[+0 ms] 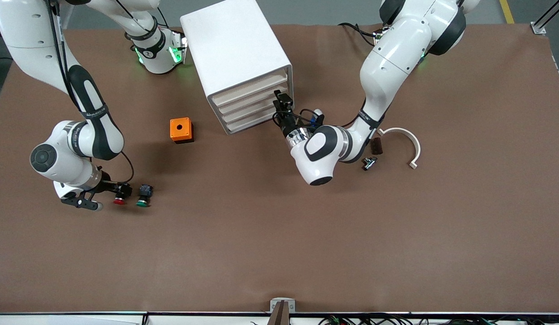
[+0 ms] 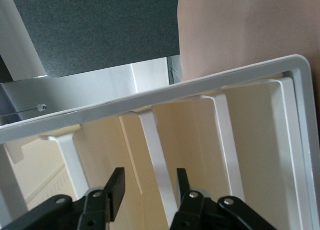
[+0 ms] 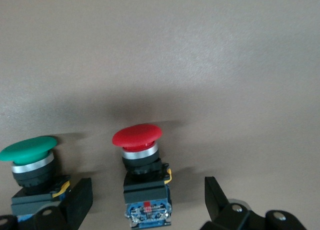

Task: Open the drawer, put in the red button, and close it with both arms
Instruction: 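Grasp the drawer handle with the left gripper while the right gripper grasps the red button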

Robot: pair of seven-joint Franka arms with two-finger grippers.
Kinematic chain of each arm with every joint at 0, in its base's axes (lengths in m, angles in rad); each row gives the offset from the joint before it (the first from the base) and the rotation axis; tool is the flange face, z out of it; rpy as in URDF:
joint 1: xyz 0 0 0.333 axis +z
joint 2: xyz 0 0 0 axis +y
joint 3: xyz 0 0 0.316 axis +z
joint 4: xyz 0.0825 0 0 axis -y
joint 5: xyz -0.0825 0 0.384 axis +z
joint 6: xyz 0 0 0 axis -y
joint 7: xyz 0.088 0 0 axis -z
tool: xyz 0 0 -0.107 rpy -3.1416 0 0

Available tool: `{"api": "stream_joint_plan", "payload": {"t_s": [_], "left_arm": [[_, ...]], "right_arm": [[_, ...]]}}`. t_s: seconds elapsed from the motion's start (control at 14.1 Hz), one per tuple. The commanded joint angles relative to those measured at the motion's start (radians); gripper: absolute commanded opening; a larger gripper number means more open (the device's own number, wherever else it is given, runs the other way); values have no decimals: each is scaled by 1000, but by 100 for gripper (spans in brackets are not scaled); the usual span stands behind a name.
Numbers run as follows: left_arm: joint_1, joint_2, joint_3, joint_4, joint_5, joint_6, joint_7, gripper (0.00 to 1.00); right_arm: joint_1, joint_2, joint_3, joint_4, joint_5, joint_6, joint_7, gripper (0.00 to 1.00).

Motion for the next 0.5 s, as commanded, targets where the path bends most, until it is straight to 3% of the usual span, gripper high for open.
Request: {"api": "stream_joint_plan", "payload": {"t_s": [0.0,0.21,0.43], "left_arm": [[-21,15,1,4,-21,-13,-31,49],[-35,24,1,3,-22,-13,-51,48],[-51,30,1,3,-30,-13,-50,43]], "right_arm": [[8,-9,-2,-26,14,23,17,97],[8,-7,-2,-28,14,44,17,90],[8,-9,-2,-28,14,40,17,69]]}}
